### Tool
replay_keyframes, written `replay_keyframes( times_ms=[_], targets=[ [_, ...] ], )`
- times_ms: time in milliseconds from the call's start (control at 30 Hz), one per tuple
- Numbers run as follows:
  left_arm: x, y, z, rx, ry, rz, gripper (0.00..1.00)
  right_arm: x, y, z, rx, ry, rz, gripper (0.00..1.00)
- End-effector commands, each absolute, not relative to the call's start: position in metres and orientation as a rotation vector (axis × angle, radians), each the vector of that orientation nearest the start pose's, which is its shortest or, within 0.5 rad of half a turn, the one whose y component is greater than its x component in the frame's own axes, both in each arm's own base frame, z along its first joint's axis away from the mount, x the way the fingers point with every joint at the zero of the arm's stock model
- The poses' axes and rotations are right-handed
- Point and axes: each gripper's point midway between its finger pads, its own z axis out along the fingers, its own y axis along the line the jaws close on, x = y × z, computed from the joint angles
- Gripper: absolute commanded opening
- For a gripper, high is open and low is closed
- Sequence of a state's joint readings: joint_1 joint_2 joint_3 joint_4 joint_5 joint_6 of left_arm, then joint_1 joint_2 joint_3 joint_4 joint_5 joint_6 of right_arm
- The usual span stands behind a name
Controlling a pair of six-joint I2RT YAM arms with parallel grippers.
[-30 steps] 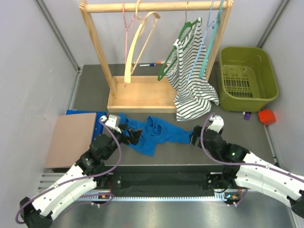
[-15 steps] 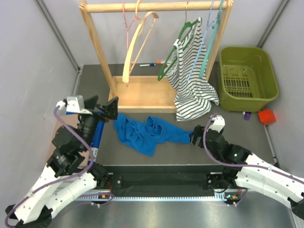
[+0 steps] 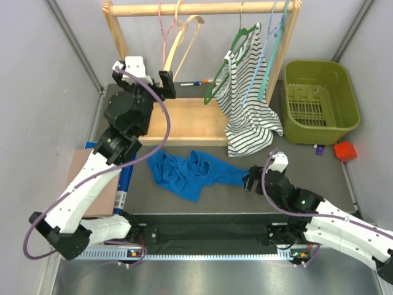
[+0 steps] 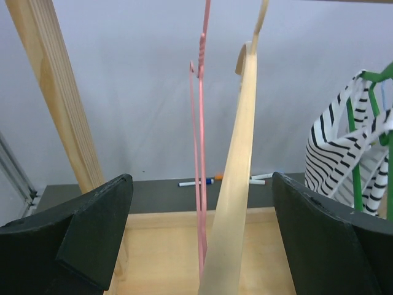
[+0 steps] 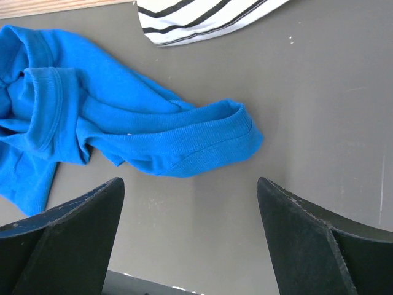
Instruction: Place the tank top on the hanger
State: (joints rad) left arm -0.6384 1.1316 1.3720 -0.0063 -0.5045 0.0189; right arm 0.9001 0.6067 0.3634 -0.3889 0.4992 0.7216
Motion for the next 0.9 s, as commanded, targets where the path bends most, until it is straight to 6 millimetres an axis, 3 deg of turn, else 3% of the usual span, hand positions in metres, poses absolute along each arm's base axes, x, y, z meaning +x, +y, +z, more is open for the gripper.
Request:
replay_keyframes(
  times_ms=[0, 100, 233, 267, 433, 700, 867],
  targets=[
    [0.348, -0.138, 0.529, -0.027, 1.232, -0.224, 0.99, 0.191, 0.149, 0.103, 0.104, 2.112, 0.469, 0.88],
    [0.356, -0.137, 0.538, -0.036, 1.207, -0.289, 0.99, 0.189, 0.15, 0.1, 0.099, 2.112, 0.491, 0.88],
    [0.383, -0.126, 0.541, -0.061, 1.232, -0.342, 0.98, 0.186, 0.15, 0.097, 0.097, 2.117, 0.505, 0.88],
    [0.385, -0.131, 0.543, -0.023, 1.231, -0.381, 0.98, 0.186, 0.151, 0.098, 0.098, 2.117, 0.508, 0.88],
    [0.399, -0.115, 0.553, -0.033, 1.217, -0.469, 0.94, 0.186, 0.151, 0.096, 0.093, 2.119, 0.508, 0.88],
    [0.418, -0.142, 0.523, 0.07, 1.324, -0.593, 0.88, 0.186, 0.151, 0.096, 0.093, 2.119, 0.506, 0.88],
    [0.431, -0.144, 0.507, 0.072, 1.362, -0.578, 0.86, 0.186, 0.151, 0.097, 0.095, 2.119, 0.509, 0.88]
  ],
)
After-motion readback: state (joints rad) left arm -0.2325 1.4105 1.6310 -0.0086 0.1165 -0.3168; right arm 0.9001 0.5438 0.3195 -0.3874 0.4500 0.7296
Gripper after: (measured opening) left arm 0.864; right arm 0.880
